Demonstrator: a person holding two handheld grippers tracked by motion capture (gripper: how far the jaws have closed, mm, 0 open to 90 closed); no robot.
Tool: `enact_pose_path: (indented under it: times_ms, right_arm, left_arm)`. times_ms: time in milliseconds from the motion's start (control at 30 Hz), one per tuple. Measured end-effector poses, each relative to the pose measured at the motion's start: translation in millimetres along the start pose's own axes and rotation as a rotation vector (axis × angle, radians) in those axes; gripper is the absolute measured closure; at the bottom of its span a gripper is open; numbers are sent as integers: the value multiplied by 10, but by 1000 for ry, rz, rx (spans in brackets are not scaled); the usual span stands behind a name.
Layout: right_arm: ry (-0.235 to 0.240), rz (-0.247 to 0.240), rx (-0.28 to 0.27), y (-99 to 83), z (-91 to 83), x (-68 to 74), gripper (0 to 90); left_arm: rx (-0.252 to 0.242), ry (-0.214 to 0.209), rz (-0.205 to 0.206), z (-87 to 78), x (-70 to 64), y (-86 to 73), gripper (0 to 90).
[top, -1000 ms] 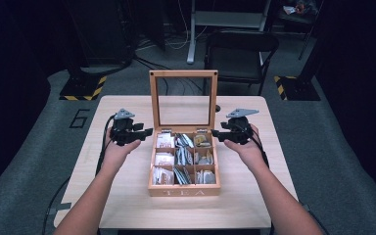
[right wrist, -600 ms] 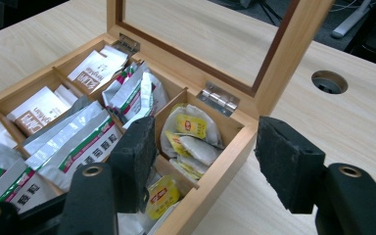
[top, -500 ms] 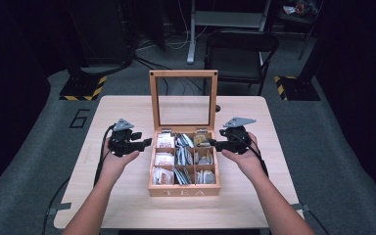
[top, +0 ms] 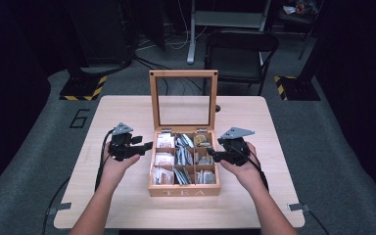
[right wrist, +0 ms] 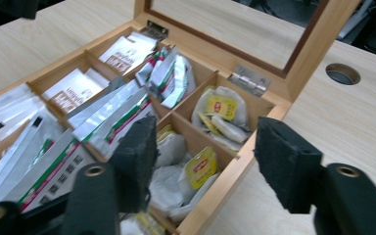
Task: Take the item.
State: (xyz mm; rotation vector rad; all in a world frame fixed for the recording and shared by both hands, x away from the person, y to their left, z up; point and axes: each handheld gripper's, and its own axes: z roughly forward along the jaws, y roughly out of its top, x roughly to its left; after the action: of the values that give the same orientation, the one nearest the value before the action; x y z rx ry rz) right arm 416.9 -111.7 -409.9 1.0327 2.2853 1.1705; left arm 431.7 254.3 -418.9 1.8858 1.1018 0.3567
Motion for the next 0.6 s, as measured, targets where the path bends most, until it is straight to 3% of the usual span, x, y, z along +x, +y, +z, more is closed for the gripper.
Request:
enact_pose_path:
  times_ms: [167,600]
  right_arm:
    - [23,-5,34,-88,30,153,522]
    - [84,-33,90,-172,201,436,569]
  left_arm:
    - [-5,3,9,-18,-14,-37,429]
    - [-13,15,11,-100,11,-117,424]
